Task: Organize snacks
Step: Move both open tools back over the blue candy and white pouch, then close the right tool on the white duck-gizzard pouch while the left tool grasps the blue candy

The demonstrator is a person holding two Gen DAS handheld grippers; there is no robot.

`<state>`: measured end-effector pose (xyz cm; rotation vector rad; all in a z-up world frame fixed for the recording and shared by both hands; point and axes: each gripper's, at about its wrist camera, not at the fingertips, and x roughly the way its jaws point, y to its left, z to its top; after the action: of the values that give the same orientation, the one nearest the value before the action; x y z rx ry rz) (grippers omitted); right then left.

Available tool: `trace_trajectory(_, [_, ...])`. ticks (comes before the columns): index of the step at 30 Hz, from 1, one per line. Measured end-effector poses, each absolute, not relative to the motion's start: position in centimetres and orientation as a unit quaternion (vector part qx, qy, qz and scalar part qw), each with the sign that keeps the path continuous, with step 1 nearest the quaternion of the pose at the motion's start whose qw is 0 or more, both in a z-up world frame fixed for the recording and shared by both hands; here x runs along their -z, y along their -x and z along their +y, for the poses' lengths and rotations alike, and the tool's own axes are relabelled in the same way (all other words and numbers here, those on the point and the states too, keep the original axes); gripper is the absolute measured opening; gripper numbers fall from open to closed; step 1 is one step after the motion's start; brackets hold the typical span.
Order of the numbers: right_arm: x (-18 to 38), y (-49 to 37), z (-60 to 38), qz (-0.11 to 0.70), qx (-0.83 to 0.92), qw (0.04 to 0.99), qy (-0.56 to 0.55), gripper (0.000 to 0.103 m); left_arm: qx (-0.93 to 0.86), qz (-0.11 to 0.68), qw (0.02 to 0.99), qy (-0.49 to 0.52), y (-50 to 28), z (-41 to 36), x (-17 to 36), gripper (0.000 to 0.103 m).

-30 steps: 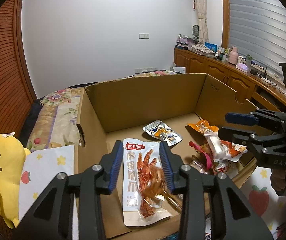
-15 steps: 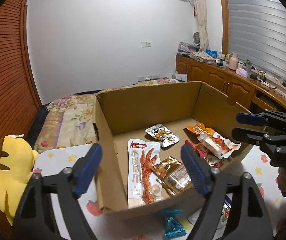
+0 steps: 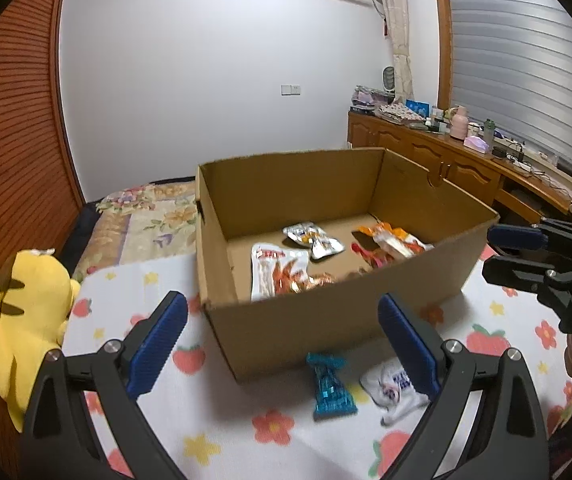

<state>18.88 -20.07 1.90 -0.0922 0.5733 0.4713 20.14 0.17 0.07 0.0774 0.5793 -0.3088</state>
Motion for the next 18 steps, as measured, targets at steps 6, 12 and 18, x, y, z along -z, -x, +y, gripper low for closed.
trace_trajectory(6, [0.3, -17.3, -19.5, 0.308, -0.225, 0.923, 0.048, 0.058, 0.156, 0.299, 0.941, -0.028, -18.5, 1.1, 1.4, 0.097])
trace_trajectory(12, [2.7, -16.6, -19.0, 0.337, -0.218, 0.915, 0.047, 0.058, 0.159, 0.313, 0.936, -0.032, -17.6, 1.3, 2.8, 0.097])
trace_trajectory(18, [5.1, -17.3, -18.7, 0.375, -0.214, 0.901, 0.046, 0.058, 0.158, 0.321, 0.933, -0.032, -16.4, 1.6, 4.0, 0.097])
